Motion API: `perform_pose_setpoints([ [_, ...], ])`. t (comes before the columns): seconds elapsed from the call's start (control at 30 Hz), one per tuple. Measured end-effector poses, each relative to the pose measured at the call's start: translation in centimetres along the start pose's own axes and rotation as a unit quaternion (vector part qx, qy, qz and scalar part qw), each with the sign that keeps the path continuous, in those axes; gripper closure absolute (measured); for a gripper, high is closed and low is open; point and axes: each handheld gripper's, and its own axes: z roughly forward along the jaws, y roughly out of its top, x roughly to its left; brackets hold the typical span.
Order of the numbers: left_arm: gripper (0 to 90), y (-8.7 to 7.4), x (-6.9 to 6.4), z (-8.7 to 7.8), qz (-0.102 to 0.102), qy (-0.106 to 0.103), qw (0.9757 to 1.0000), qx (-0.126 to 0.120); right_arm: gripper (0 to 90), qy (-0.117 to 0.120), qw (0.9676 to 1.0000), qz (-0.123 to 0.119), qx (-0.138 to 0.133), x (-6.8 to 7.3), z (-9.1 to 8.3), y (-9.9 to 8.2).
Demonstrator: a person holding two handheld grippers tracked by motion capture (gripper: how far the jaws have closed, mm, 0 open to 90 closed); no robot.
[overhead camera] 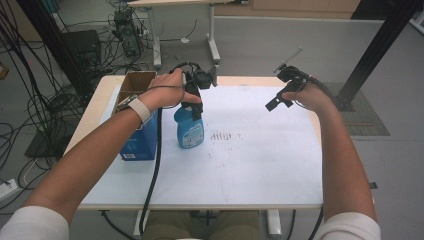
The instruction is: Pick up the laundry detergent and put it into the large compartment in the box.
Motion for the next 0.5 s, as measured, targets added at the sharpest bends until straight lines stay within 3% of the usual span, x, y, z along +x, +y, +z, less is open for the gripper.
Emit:
perform_pose_setpoints([
  [0.5, 15.4, 0.1, 0.1, 1.1, -0.002, 0.001, 1.0, 0.001, 6.3, 0.001, 1.0, 0.001, 0.0, 0.0, 0.1, 0.0],
])
